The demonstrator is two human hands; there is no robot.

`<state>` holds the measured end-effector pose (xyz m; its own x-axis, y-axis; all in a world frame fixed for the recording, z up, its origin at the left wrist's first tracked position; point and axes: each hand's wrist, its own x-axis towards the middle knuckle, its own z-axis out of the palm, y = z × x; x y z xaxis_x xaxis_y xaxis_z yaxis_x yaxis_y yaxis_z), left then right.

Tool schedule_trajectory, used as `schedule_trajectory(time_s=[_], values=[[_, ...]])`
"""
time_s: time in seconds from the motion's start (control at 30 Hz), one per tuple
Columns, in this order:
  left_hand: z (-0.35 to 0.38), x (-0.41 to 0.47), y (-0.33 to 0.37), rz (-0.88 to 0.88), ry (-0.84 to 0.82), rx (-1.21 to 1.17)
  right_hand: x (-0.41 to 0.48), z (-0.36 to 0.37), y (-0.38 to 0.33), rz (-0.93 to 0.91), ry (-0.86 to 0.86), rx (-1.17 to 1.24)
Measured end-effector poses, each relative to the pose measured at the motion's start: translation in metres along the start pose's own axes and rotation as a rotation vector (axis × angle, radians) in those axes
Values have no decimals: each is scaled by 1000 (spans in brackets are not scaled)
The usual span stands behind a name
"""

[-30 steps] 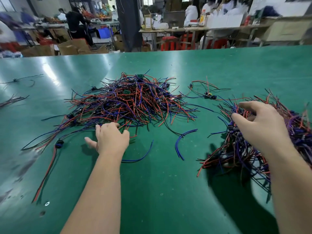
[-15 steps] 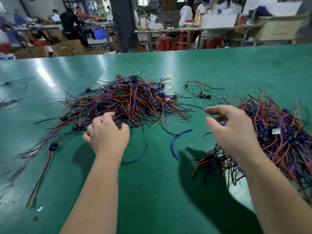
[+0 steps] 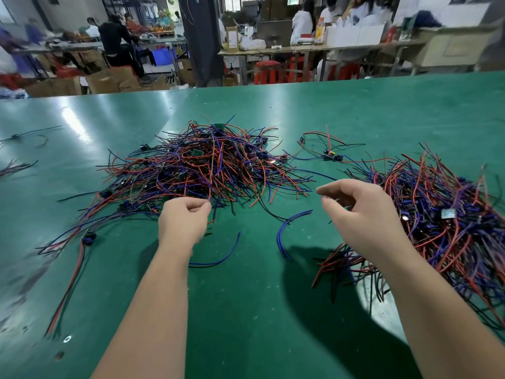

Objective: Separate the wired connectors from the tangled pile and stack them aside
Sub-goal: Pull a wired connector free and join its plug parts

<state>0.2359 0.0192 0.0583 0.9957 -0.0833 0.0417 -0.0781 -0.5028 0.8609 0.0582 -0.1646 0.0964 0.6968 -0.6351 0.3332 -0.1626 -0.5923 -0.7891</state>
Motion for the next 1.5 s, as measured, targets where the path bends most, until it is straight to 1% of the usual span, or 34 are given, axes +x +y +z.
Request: schedule_trajectory(time_s=[0.07,0.1,0.17,0.2,0.23,0.27,0.33,0.4,0.47,0.5,0.57,0.63,0.77,0.87,0.93,1.0,1.07,1.1,1.17,1.23,1.33,1.5], values=[[-3,-5,11,-52,-155,-379,0,2,1,1,-17,16],[-7,-8,18,-43,-220,-561,0,2,1,2,-21,22],[-17,-14,27,32,-350,-916,0,2,1,6,-29,36],[-22,-16,30,82,-429,-1047,0,2,1,14,-32,46],[-25,-19,33,134,-516,-1114,0,3,0,33,-39,72],[-26,-23,35,183,-600,-1111,0,3,-1,69,-56,127],[-20,-33,38,270,-715,-965,0,5,-4,188,-147,329],[-10,-45,41,346,-812,-825,-1,8,-8,324,-296,563],[-2,-57,42,404,-987,-744,-3,11,-11,422,-446,706],[2,-62,43,413,-1087,-688,-4,13,-12,438,-501,757],[6,-68,43,412,-1255,-549,-7,15,-14,407,-553,827],[9,-70,42,399,-1322,-427,-9,15,-16,371,-538,840],[15,-69,39,379,-1243,-290,-7,9,-14,385,-493,888],[19,-68,36,345,-1186,-292,-7,9,-15,388,-458,941],[20,-66,38,338,-1086,-314,-6,10,-15,378,-386,1001],[20,-64,42,288,-937,-395,-4,10,-16,369,-327,1051],[20,-60,46,191,-809,-567,-4,10,-16,356,-302,1064],[21,-57,47,161,-772,-653,-4,10,-17,353,-298,1060],[20,-55,47,135,-762,-792,-6,12,-18,360,-299,1050],[19,-56,48,144,-821,-888,-7,15,-19,378,-301,1058],[17,-59,49,162,-896,-962,-7,17,-19,401,-294,1070],[21,-60,51,110,-799,-957,-8,18,-19,393,-321,1057]])
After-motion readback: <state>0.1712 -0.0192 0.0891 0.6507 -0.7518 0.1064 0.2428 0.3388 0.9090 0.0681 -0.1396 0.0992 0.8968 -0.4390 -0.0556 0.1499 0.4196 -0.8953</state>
